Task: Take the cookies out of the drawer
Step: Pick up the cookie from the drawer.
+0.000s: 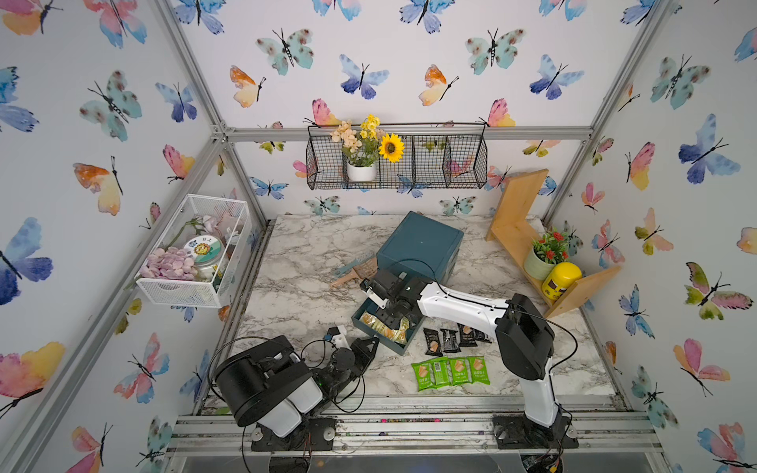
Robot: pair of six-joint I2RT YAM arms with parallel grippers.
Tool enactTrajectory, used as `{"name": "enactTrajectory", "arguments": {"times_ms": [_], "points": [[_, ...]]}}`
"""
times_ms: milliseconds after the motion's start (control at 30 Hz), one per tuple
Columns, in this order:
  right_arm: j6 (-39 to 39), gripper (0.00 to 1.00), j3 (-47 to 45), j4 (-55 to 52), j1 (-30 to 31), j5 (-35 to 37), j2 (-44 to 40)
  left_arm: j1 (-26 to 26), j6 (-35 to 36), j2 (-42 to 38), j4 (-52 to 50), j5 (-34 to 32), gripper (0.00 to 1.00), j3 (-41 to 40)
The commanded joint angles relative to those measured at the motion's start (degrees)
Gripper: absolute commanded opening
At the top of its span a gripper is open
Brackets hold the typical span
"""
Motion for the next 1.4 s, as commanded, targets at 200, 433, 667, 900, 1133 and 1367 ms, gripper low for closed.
{"name": "enactTrajectory", "arguments": {"times_ms": [200, 433, 667, 900, 1133, 1367], "points": [[-3.27, 0.54, 4.62, -4.53, -1.88, 2.84, 4.8, -0.41, -0.08, -6.22, -9.77, -3.13, 0.0, -2.44], [-4.56, 0.53, 6.79, -5.06, -2.24, 0.87, 7.22, -0.41, 0.72, -8.34, -15.08, -3.05, 0.0, -0.69], [-5.47, 0.52, 8.78, -5.6, -3.02, -0.59, 9.69, -0.42, 0.36, -7.64, -15.42, -2.62, 0.0, -0.43], [-5.74, 0.48, 9.18, -5.53, -3.29, -0.86, 11.09, -0.41, 0.36, -8.21, -16.82, -2.71, 0.0, -0.21], [-6.0, 0.41, 9.58, -5.68, -3.38, -0.87, 11.71, -0.41, 0.54, -8.82, -17.8, -2.83, 0.0, -0.04], [-6.26, 0.33, 9.19, -5.68, -3.38, -2.16, 10.84, -0.41, 0.62, -8.91, -18.15, -2.87, 0.0, 0.19]]}}
